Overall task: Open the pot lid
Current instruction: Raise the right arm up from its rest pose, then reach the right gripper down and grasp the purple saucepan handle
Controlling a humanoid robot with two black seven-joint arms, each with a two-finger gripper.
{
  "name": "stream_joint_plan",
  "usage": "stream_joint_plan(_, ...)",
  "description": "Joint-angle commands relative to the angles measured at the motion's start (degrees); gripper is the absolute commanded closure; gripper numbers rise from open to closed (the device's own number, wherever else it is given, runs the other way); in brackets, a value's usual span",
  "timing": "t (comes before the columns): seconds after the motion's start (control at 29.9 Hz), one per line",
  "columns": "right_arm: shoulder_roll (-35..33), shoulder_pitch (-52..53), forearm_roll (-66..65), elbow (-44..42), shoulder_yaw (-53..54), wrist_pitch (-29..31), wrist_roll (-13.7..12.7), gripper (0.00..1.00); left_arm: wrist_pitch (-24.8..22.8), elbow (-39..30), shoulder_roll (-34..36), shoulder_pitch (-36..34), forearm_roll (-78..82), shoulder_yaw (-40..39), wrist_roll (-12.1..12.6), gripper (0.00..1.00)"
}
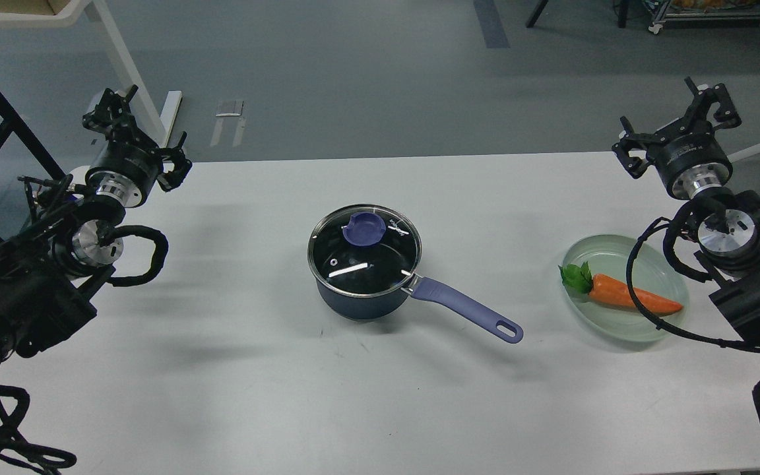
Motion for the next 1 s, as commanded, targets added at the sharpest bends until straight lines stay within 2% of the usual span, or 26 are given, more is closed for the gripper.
stream_joint_plan(0.0,0.0,0.1,-0.1,0.3,-0.2,0.0,0.0,0.0,0.2,-0.1,0.1,0.3,0.2,0.5,-0.4,0.01)
stream_joint_plan(0.17,-0.5,1.1,-0.5,2.4,-2.1,-0.3,-0.4,0.0,2.1,0.0,0.1,0.3,0.3,0.7,-0.3,0.01)
stream_joint_plan(0.27,-3.2,5.3,-4.4,6.2,-11.2,-1.5,-0.4,0.0,3.6,0.0,0.1,0.2,0.4,0.7,-0.3,0.01)
stream_joint_plan(0.37,-7.9,11.6,-9.0,10.2,-21.8,-4.2,0.1,0.0,3.3,-0.1,0.1,-0.1,0.6,0.7,0.0,0.01)
stream_joint_plan(0.57,-13.5,24.8,-21.8,18.8,-37.8,-4.5,0.0,0.0,2.9,-0.3,0.5,-1.1,1.0,0.7,0.3,0.01)
stream_joint_plan(0.8,-12.8,41.6,-40.6,29.4,-59.2,-5.2,0.0,0.01,2.8,-0.4,1.8,-4.1,5.0,0.7,0.1,0.01)
stream_joint_plan(0.97,-8.5,49.0,-52.5,37.9,-72.0,-8.3,0.0,0.02,2.9,-0.4,2.0,-4.9,5.3,0.7,0.1,0.01)
